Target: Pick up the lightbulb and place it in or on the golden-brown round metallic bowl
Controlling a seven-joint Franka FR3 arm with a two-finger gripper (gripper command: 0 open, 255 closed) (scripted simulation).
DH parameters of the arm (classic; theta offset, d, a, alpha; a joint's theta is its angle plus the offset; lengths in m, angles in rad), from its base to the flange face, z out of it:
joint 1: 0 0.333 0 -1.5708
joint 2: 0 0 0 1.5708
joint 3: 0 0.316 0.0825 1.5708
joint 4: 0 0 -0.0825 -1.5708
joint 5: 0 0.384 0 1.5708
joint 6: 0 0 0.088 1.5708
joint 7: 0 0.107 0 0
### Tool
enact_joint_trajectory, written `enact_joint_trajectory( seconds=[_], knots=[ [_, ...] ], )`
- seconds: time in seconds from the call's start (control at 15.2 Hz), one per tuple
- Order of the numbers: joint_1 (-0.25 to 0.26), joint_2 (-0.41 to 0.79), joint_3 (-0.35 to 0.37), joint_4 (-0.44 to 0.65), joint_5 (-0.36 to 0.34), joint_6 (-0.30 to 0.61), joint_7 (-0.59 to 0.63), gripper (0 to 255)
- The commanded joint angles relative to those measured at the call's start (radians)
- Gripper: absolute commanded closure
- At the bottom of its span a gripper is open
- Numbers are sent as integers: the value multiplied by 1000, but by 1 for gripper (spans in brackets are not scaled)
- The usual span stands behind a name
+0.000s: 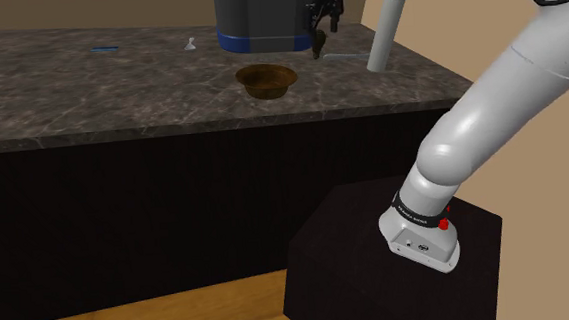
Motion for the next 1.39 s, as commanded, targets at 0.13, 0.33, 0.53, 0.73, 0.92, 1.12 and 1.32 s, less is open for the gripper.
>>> enact_joint_trajectory(
  seconds=[0.13, 0.33, 0.53, 0.73, 0.92, 1.12, 1.32],
  knots=[
    [-19, 170, -25, 172, -27, -26, -42, 0],
    [-36, 300, -42, 316, -42, -55, -77, 0],
    [-45, 352, -50, 364, -47, -56, -91, 0],
    [-50, 341, -53, 313, -50, -14, -87, 0],
    [-56, 333, -57, 256, -53, 35, -83, 0],
    [-56, 333, -56, 256, -53, 35, -83, 0],
    [-57, 333, -56, 256, -53, 35, -83, 0]
  ],
)
